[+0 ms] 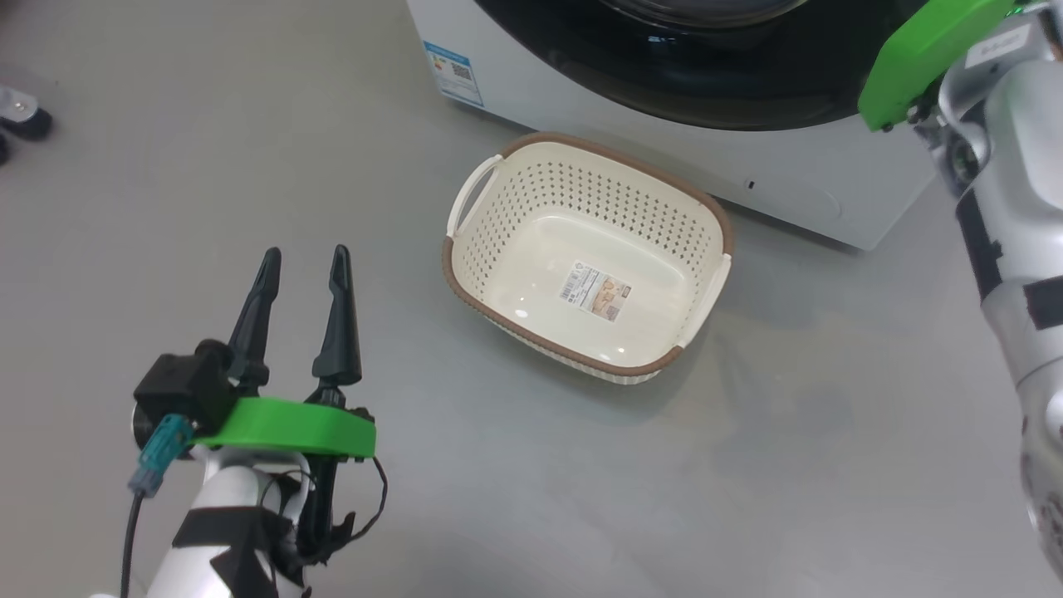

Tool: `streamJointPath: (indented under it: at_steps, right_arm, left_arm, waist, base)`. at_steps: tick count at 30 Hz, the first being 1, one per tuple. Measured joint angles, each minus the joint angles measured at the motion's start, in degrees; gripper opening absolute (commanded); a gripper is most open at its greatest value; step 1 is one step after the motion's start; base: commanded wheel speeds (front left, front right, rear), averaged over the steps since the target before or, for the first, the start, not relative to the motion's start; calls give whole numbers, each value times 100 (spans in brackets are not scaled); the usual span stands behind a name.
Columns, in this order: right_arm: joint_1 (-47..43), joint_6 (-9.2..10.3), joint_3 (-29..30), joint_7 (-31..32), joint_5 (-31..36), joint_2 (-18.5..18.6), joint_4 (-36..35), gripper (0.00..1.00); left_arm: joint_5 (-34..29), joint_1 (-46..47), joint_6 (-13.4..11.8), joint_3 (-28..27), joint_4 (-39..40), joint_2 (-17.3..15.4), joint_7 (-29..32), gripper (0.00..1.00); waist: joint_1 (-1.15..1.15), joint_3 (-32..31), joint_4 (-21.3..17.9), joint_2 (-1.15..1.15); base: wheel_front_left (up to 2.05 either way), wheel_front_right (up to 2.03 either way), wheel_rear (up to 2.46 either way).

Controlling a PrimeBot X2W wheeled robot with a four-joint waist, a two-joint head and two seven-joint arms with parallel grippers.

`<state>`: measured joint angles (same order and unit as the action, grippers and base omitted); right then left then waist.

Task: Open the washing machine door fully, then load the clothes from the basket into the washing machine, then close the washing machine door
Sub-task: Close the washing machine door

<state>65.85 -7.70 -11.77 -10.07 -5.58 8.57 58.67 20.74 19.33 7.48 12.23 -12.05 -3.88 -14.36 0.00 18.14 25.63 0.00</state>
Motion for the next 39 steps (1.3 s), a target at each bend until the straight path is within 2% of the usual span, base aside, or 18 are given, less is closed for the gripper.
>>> streamJointPath:
  at_steps: [7, 9, 10, 12, 13, 14, 26, 39]
  right_arm:
    - [-815, 0, -210, -177, -426, -38, -864, 0]
    - [-1265, 0, -177, -214, -501, -32, -1360, 0]
    - [-1440, 0, -135, -255, -502, -34, -1552, 15]
    - [-1614, 0, -99, -263, -502, -35, -1745, 78]
    - [-1802, 0, -43, -285, -503, -37, -1939, 96]
    - [-1989, 0, 15, -309, -503, -45, -2121, 100]
    - [-3867, 0, 577, -123, -398, -372, -3776, 100]
    - [-5665, 0, 1092, 112, -491, -544, -5125, 100]
  left_arm:
    - [-56, -63, 1, -86, 0, -79, 0, 100]
    - [-56, -104, 1, -107, -5, -120, 0, 100]
    - [-56, -108, 1, -111, -10, -137, 0, 100]
    - [-57, -108, 1, -114, -12, -156, 0, 100]
    - [-57, -108, 1, -111, -13, -175, 0, 100]
    - [-57, -109, 1, -115, -16, -192, 0, 100]
    - [-108, -335, 2, -269, -146, -333, 0, 100]
    - [-107, -692, -47, -350, -254, -437, 0, 100]
  waist:
    - [0, -134, -348, 0]
    - [0, -208, -503, 0]
    - [0, -234, -555, 0]
    - [0, -256, -608, 0]
    - [0, -280, -663, 0]
    - [0, -300, -719, 0]
    - [0, -587, -1434, 0]
    - [0, -992, -2180, 0]
  base:
    - [0, 0, 0]
    - [0, 0, 0]
    - [0, 0, 0]
    - [0, 0, 0]
    - [0, 0, 0]
    - [0, 0, 0]
    - [0, 0, 0]
    - [0, 0, 0]
